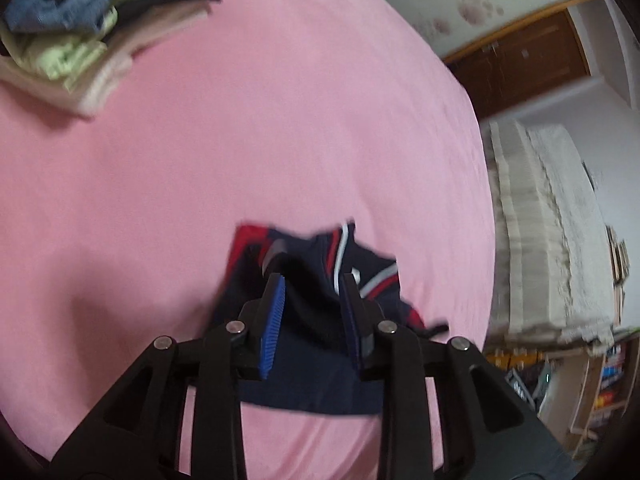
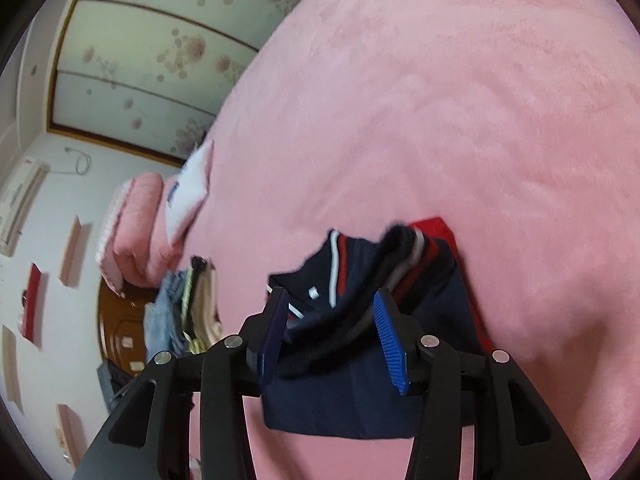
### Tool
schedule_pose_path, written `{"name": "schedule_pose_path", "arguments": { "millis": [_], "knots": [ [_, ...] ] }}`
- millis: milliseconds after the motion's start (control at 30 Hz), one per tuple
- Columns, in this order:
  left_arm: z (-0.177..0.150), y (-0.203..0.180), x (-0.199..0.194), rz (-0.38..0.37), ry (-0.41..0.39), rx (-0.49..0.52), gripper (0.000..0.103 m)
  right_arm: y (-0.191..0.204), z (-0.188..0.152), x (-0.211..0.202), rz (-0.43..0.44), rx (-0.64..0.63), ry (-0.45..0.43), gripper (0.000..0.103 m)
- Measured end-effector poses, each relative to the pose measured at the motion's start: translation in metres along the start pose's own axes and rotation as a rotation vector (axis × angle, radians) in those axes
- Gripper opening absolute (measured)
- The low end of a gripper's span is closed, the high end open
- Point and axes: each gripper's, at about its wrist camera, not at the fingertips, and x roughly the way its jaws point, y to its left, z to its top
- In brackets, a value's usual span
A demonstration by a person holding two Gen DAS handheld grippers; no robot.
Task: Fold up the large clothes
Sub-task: 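Lay the hem over the collar with both grippers and release, then smooth the folded jacket flat with both grippers along the striped hem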
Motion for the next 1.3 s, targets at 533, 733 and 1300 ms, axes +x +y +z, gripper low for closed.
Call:
{"name": "schedule_pose_path", "arguments": {
  "millis": [533, 733, 1300],
  "knots": [
    [-0.077, -0.051, 0.063, 0.126, 0.210, 0.363, 0.025, 0.017, -0.093, 0.054, -0.190, -0.376, 0.187, 0.027],
    [-0.083, -0.057, 0.077, 0.121, 0.255, 0.401, 0.025, 0.002, -0.126, 0.071, -0.171, -0.436, 0.249, 0.021],
    [-0.031, -0.075, 0.157, 0.154, 0.133, 0.365, 0.024, 0.018, -0.071, 0.135, -0.171, -0.530, 0.102, 0.016]
  ]
}}
